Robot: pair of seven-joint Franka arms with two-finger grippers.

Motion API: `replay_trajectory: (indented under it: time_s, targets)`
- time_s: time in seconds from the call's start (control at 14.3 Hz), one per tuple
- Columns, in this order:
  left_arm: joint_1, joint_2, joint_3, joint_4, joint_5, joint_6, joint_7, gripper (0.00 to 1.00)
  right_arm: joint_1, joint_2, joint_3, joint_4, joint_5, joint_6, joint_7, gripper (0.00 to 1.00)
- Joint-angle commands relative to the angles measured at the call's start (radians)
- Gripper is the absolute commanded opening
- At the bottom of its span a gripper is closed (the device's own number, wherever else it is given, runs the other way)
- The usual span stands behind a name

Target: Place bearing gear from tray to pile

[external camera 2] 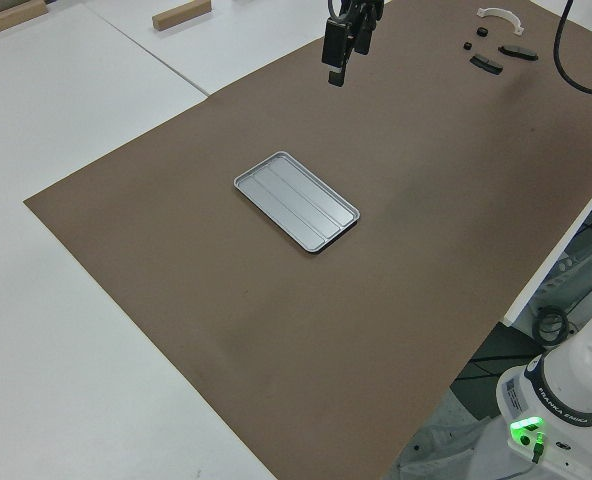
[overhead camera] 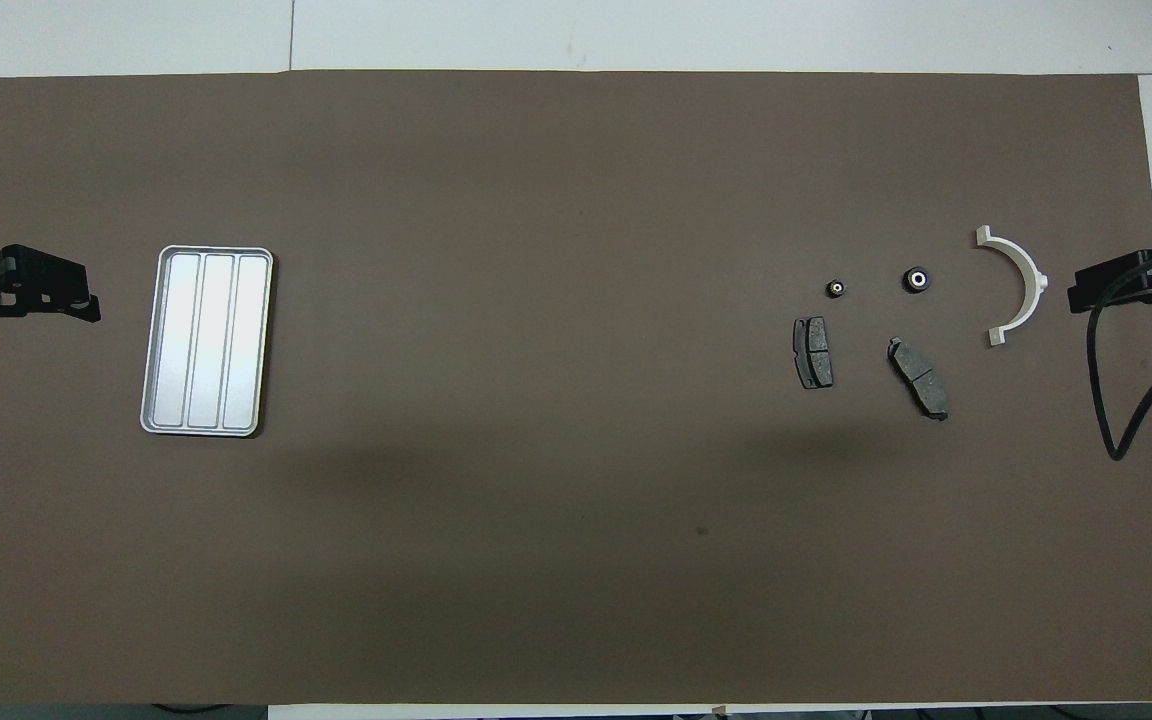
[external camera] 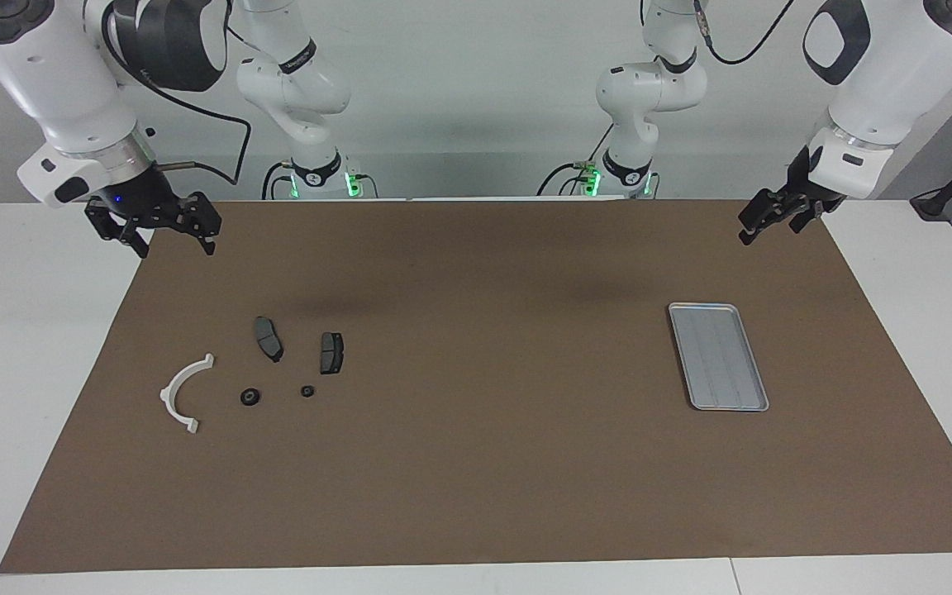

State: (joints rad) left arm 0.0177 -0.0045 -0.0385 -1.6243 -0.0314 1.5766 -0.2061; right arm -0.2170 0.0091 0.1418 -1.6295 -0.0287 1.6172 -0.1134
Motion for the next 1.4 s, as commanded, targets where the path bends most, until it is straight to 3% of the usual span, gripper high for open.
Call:
replay_trajectory:
  time_s: [0.0, 0.28, 0.56, 0.63, 0.77, 0.84, 1.33]
  targets:
    - [-0.004, -0.011, 0.005, -0.006, -0.018, -0.003, 0.004, 1.00, 0.002, -0.032, 0.012, -0.035, -0.002, -0.005, 0.041, 1.00]
    - [-0.004, -0.011, 0.005, -0.006, -0.018, -0.003, 0.004, 1.00, 0.028, -0.063, 0.038, -0.023, 0.015, 0.001, 0.074, 1.00]
    - [-0.004, -0.011, 0.005, -0.006, -0.018, -0.001, 0.004, 1.00, 0.120, -0.084, 0.026, -0.023, 0.044, 0.007, 0.070, 1.00]
    - [-0.004, -0.011, 0.005, -0.006, -0.018, -0.003, 0.004, 1.00, 0.175, -0.084, -0.020, -0.020, 0.043, 0.003, 0.072, 1.00]
    - [-0.004, -0.011, 0.005, -0.006, -0.018, -0.003, 0.004, 1.00, 0.289, -0.080, -0.185, -0.015, 0.036, 0.006, 0.067, 1.00]
    - [-0.004, -0.011, 0.005, -0.006, -0.018, -0.003, 0.004, 1.00, 0.303, -0.078, -0.230, -0.013, 0.036, 0.006, 0.061, 1.00]
    - [-0.004, -0.011, 0.005, -0.006, -0.018, -0.003, 0.004, 1.00, 0.246, -0.078, -0.208, -0.009, 0.043, -0.030, 0.064, 1.00]
